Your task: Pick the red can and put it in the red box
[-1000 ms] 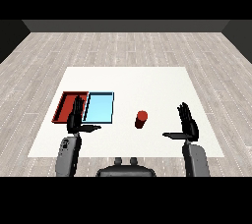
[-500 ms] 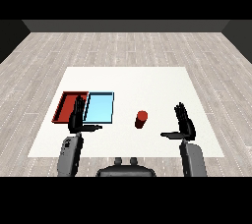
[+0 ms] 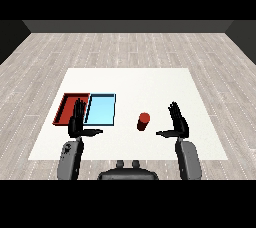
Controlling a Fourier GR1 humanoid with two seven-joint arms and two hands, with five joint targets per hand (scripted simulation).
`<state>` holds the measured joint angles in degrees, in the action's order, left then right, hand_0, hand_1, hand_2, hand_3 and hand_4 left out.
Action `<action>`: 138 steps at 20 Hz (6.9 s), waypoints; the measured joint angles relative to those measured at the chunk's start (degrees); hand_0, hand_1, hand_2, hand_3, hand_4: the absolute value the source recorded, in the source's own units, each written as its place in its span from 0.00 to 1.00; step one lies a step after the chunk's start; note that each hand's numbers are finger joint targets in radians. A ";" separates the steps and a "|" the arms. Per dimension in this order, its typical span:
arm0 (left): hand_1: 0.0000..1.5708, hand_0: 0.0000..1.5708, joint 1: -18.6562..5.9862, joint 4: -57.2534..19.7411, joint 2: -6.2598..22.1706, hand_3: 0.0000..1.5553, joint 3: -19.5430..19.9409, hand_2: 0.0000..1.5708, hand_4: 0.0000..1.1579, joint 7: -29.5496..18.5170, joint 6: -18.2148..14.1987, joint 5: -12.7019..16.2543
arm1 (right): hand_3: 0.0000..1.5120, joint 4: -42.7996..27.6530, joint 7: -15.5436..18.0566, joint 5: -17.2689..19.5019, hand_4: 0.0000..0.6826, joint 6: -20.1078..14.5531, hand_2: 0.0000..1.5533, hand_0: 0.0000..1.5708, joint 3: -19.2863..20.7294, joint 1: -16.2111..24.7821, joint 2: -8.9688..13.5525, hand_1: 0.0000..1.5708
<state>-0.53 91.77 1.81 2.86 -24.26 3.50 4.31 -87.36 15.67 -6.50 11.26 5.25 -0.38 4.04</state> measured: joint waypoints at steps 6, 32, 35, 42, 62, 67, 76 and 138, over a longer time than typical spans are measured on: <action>0.00 0.00 -0.94 -0.16 0.48 0.00 0.72 0.00 0.00 0.66 0.38 1.10 | 0.00 4.33 0.53 0.86 0.00 -1.54 0.00 0.00 -1.77 -2.15 -2.14 0.00; 0.00 0.00 -0.71 0.09 0.52 0.00 0.60 0.00 0.00 0.85 -0.41 1.06 | 0.00 25.23 7.87 -4.26 0.00 -5.08 0.00 0.00 -7.94 -11.48 -4.00 0.00; 0.00 0.00 -1.31 0.74 0.39 0.00 0.35 0.00 0.00 2.10 -1.27 0.55 | 0.00 27.61 9.48 -5.23 0.00 -5.61 0.00 0.00 -9.22 -12.34 -4.02 0.00; 0.00 0.00 0.13 1.61 1.02 0.00 0.82 0.00 0.00 1.64 0.09 1.43 | 0.00 29.67 9.87 -7.39 0.00 -6.39 0.00 0.00 -11.12 -13.95 -4.03 0.00; 0.00 0.00 0.12 -0.74 0.78 0.00 1.11 0.00 0.00 -1.51 0.25 0.90 | 0.28 41.33 11.77 -13.52 0.00 -14.65 0.43 0.32 -18.20 -23.23 -3.98 0.32; 0.00 0.00 -1.94 -1.75 1.57 0.00 2.12 0.00 0.00 -0.63 0.07 1.19 | 0.94 45.21 13.33 -16.06 0.90 -23.13 0.94 0.92 -21.26 -25.62 -4.01 0.92; 0.00 0.00 -1.01 -0.39 0.08 0.00 0.28 0.00 0.00 0.04 -1.40 0.03 | 0.91 45.89 13.36 -13.42 0.88 -26.91 0.93 0.93 -21.19 -26.56 -4.01 0.93; 0.00 0.00 -16.64 -22.89 -1.81 0.00 -27.95 0.00 0.00 3.68 -16.23 11.85 | 0.91 10.73 1.41 -9.02 0.91 -42.91 0.93 0.95 -36.17 -24.54 -3.97 0.95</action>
<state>-17.18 68.88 0.00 -25.08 -20.58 -12.73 16.16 -76.63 17.08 -15.52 -31.65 -30.92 -24.92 0.07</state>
